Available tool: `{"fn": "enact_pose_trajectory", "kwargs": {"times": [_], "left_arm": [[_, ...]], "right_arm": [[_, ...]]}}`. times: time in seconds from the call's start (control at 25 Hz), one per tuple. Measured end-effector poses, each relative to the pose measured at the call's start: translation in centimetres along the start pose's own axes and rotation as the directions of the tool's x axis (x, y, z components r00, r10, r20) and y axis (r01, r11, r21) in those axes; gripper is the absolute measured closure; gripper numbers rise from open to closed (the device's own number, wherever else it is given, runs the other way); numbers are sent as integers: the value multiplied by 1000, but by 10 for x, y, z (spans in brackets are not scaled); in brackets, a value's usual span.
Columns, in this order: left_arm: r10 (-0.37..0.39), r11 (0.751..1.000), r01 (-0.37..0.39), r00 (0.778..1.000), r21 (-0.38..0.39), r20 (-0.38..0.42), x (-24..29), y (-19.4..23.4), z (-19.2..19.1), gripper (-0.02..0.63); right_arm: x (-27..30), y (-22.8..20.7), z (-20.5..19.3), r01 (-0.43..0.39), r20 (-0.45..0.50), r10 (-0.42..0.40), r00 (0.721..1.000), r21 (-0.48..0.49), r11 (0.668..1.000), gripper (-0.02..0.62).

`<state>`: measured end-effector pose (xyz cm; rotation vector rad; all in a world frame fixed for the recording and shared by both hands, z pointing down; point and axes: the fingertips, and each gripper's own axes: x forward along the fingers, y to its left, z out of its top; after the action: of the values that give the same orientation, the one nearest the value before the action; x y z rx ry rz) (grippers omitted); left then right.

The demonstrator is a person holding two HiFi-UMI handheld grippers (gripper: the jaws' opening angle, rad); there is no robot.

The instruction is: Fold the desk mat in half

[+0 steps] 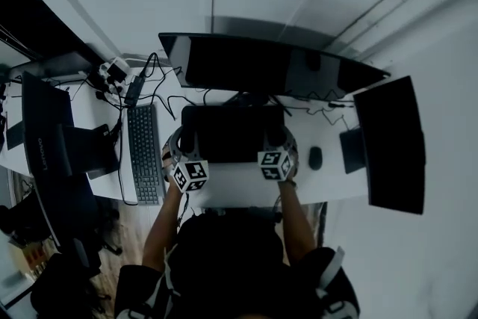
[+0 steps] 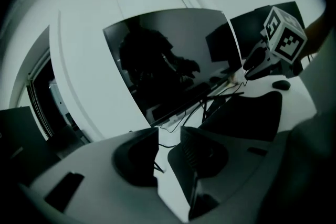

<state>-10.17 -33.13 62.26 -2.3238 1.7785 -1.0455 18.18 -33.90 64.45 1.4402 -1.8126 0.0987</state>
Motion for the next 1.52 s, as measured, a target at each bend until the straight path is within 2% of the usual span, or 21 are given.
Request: {"fn": "enact_pose_trajectory", "kwargs": {"times": [0.12, 0.28, 0.4, 0.56, 0.72, 0.88, 1.04, 1.2, 1.32, 1.52], "left_arm": [[10, 998, -4, 995, -66, 99, -45, 6, 14, 528], [16, 988, 17, 977, -154, 211, -108, 9, 30, 593], [4, 977, 54, 962, -204, 272, -152, 14, 45, 599], [-46, 952, 143, 941, -270, 335, -199, 10, 52, 600], [-79, 926, 203, 929, -318, 362, -234, 0, 54, 599], [-91, 922, 223, 920, -317, 382, -261, -13, 62, 600], [-93, 892, 252, 915, -376, 393, -287, -31, 78, 600], [-68, 895, 233, 914, -380, 399, -301, -47, 94, 598], [-43, 888, 221, 913, -403, 406, -312, -56, 103, 600], [-39, 892, 212, 917, -400, 398, -324, -79, 114, 599]], "right_arm": [[-44, 6, 10, 5, 37, -9, 999, 114, 994, 462], [-106, 20, 20, -18, 111, -11, 994, 255, 967, 505], [-149, 31, 27, -49, 173, -11, 985, 334, 941, 533], [-201, 43, 30, -78, 235, -18, 972, 393, 916, 563], [-242, 48, 24, -90, 283, -37, 959, 422, 902, 581], [-277, 49, 22, -123, 332, -39, 942, 454, 883, 588], [-302, 47, 14, -160, 353, -21, 935, 474, 866, 588], [-320, 36, 3, -184, 363, -4, 932, 482, 857, 588], [-332, 28, -3, -194, 376, 9, 926, 457, 868, 588], [-349, 10, -12, -213, 423, 12, 906, 431, 877, 588]]}}
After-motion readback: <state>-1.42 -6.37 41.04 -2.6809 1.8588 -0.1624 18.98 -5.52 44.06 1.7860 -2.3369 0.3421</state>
